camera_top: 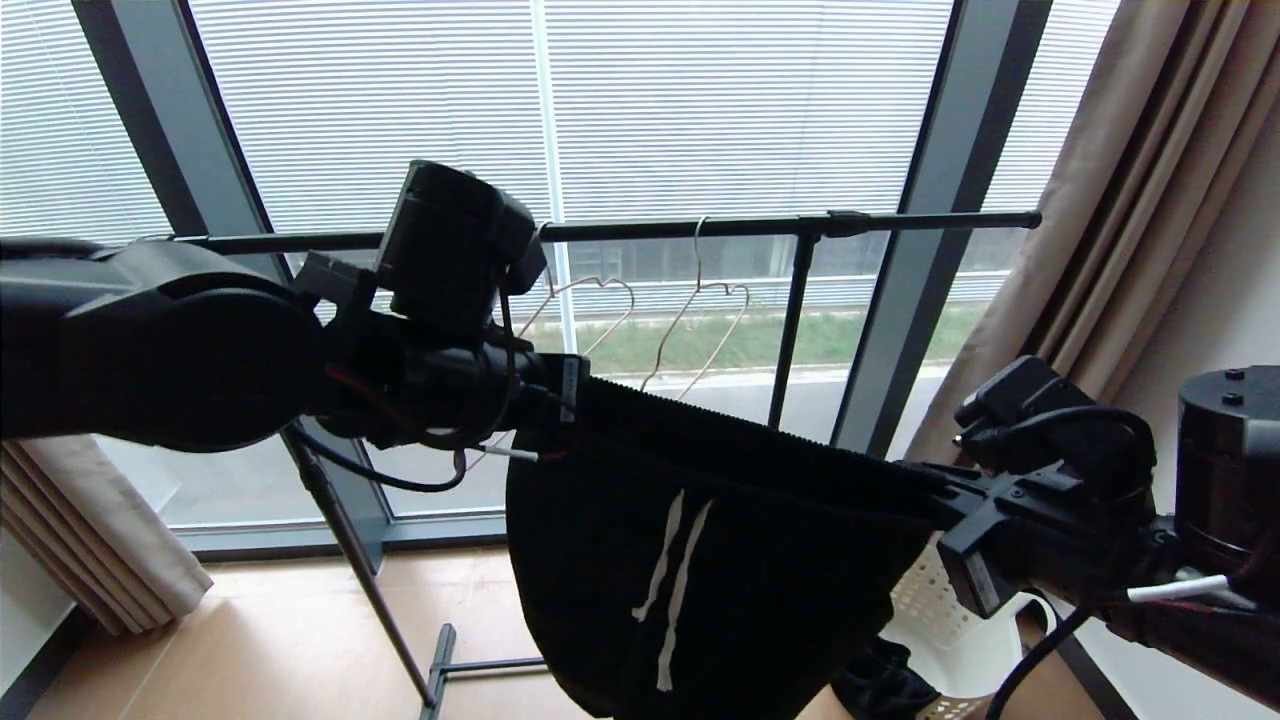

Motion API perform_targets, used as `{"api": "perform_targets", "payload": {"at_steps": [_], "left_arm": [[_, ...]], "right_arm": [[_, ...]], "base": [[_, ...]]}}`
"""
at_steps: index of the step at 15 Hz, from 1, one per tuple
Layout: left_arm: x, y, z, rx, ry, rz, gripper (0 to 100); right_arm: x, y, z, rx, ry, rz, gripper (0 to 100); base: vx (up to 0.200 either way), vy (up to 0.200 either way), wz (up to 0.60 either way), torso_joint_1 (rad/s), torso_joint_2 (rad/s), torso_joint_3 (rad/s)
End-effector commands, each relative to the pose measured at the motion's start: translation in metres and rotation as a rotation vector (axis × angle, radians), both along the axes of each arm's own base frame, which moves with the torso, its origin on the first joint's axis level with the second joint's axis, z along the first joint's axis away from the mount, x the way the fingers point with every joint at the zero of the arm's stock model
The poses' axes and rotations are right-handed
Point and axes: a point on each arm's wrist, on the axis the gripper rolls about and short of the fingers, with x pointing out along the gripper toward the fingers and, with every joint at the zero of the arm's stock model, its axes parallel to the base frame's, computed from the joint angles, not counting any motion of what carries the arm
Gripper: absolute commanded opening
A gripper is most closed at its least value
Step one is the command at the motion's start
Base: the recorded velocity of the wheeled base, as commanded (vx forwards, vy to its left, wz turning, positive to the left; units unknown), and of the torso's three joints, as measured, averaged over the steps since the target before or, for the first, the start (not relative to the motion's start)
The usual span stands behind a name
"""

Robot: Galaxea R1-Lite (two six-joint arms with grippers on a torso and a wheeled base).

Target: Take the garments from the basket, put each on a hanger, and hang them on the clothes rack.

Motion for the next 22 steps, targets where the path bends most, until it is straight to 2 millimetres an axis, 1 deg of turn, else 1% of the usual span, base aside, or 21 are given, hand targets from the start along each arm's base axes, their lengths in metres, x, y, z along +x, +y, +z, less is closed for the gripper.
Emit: {"api": "perform_targets", "payload": {"at_steps": [1, 4, 6, 8, 9, 10, 12, 16, 18, 19, 20, 22], "left_arm": [[0.028, -0.006, 0.002, -0.003, -0.001, 0.021, 0], [0.044, -0.013, 0.012, -0.022, -0.027, -0.003, 0], [0.052, -0.018, 0.020, -0.007, -0.060, -0.026, 0], [0.058, -0.026, 0.027, -0.011, -0.072, -0.035, 0], [0.059, -0.026, 0.026, -0.010, -0.069, -0.035, 0], [0.062, -0.032, 0.024, -0.007, -0.064, -0.043, 0], [0.062, -0.035, 0.020, -0.001, -0.053, -0.050, 0], [0.059, -0.037, 0.020, 0.005, -0.044, -0.057, 0], [0.046, -0.030, 0.031, 0.013, -0.029, -0.065, 0], [0.041, -0.025, 0.036, 0.014, -0.031, -0.064, 0], [0.035, -0.021, 0.041, 0.012, -0.032, -0.065, 0], [0.016, -0.008, 0.043, 0.027, -0.012, -0.069, 0]], "right_arm": [[-0.019, -0.001, 0.001, 0.012, -0.009, 0.086, 0], [-0.038, 0.018, 0.000, 0.025, 0.002, 0.224, 0], [-0.052, 0.031, -0.001, 0.079, 0.040, 0.287, 0], [-0.056, 0.042, -0.001, 0.132, 0.073, 0.309, 0], [-0.057, 0.042, 0.000, 0.134, 0.073, 0.310, 0], [-0.060, 0.050, 0.003, 0.177, 0.092, 0.322, 0], [-0.060, 0.054, 0.011, 0.245, 0.098, 0.315, 0], [-0.060, 0.054, 0.015, 0.276, 0.100, 0.309, 0], [-0.061, 0.050, 0.003, 0.217, 0.116, 0.303, 0], [-0.057, 0.047, -0.001, 0.157, 0.095, 0.299, 0], [-0.048, 0.042, -0.005, 0.106, 0.085, 0.267, 0], [-0.029, 0.035, -0.013, 0.058, 0.097, 0.174, 0]], "base": [[0.000, 0.000, 0.00, 0.000, 0.00, 0.000], [0.000, 0.000, 0.00, 0.000, 0.00, 0.000], [0.000, 0.000, 0.00, 0.000, 0.00, 0.000], [0.000, 0.000, 0.00, 0.000, 0.00, 0.000], [0.000, 0.000, 0.00, 0.000, 0.00, 0.000], [0.000, 0.000, 0.00, 0.000, 0.00, 0.000], [0.000, 0.000, 0.00, 0.000, 0.00, 0.000], [0.000, 0.000, 0.00, 0.000, 0.00, 0.000], [0.000, 0.000, 0.00, 0.000, 0.00, 0.000], [0.000, 0.000, 0.00, 0.000, 0.00, 0.000], [0.000, 0.000, 0.00, 0.000, 0.00, 0.000], [0.000, 0.000, 0.00, 0.000, 0.00, 0.000]]}}
